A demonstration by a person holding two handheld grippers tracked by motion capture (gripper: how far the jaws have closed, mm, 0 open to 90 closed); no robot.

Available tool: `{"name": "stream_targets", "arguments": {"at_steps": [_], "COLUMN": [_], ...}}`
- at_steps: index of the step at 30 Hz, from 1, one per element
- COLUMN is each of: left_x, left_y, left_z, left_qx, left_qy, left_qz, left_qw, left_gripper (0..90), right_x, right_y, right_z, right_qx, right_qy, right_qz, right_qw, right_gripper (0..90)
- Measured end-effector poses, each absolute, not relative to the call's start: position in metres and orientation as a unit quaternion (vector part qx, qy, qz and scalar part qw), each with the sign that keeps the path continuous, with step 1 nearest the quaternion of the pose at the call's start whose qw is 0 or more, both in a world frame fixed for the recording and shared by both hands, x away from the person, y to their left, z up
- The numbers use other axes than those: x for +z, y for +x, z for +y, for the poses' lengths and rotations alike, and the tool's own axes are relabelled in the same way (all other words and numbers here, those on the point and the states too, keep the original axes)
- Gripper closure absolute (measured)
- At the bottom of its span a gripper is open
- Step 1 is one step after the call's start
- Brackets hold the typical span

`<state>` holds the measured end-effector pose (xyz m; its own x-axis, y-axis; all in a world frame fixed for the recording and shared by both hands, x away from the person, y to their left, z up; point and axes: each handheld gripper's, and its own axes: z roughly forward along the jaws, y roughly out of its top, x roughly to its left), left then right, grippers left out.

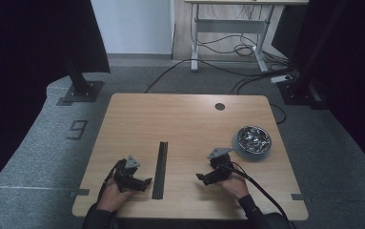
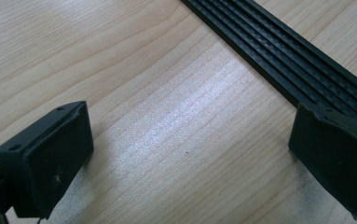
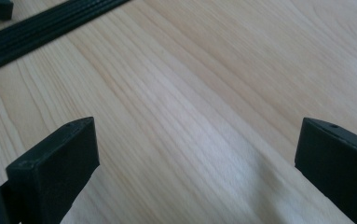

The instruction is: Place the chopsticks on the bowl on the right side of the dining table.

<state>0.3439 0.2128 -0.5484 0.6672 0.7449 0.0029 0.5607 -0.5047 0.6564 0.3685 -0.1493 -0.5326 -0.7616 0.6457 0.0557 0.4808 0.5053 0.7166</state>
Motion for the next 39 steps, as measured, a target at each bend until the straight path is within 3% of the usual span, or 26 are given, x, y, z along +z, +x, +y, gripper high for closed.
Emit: {"name": "stream_targets", "arguments": {"at_steps": [39], "left_x": [-0.548], "left_y": [0.344], "left_z": [0.212], "left_qx": [0.144], "left_qy": [0.856], "left_qz": [0.38], "left_qw": [0.319], "left_gripper": [0.0], "right_x": [-0.523], "right_y": [0.411], "right_z": [-0.049], "right_qx": [0.371], "right_qy": [0.299], "right_qz": [0.872], "right_qw": [0.113], "right_gripper": [0.0]}}
